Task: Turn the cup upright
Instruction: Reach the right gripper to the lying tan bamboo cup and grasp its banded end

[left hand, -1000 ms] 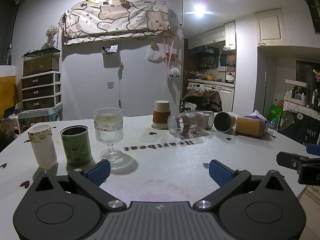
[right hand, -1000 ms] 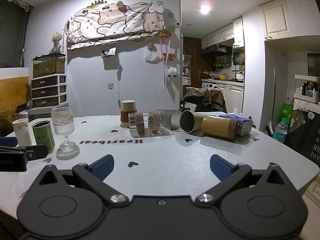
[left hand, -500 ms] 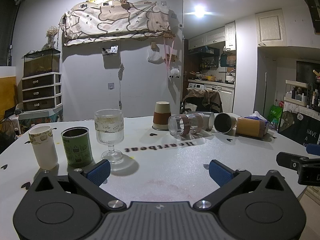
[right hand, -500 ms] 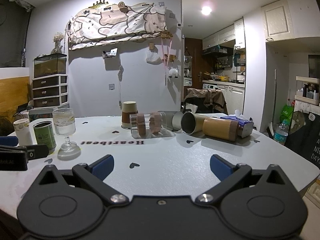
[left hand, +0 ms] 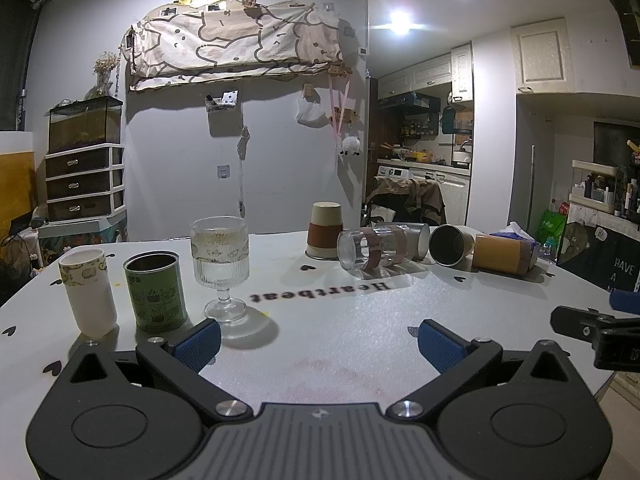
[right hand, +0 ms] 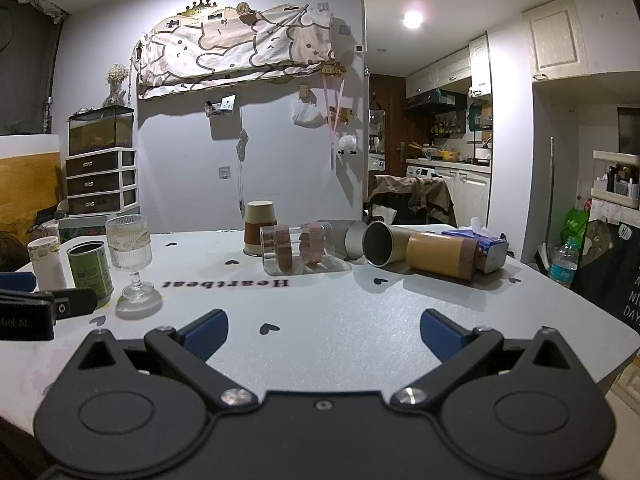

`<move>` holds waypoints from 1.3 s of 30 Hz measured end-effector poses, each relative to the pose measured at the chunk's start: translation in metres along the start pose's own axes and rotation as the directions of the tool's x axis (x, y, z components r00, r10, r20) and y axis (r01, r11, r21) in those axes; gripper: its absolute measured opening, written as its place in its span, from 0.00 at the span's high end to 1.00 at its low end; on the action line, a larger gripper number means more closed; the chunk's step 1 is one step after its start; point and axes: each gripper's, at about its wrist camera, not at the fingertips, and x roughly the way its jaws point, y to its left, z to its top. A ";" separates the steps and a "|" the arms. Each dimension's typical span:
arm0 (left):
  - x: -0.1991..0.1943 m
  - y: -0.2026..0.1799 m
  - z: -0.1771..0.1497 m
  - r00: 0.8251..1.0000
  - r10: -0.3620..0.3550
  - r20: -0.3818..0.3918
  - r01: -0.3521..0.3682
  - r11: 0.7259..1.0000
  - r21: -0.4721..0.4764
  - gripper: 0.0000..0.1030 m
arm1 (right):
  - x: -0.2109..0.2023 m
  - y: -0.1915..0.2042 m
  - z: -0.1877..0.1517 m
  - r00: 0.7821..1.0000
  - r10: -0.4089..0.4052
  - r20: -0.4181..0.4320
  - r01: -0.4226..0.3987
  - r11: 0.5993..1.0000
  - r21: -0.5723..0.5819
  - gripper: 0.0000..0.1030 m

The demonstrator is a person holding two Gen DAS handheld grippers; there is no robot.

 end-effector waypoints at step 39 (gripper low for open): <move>0.078 0.035 -0.016 0.991 0.029 -0.131 -0.036 0.998 -0.050 0.00 | 0.320 -0.137 0.065 0.915 -0.298 -0.272 -0.015 0.648 -0.762 0.00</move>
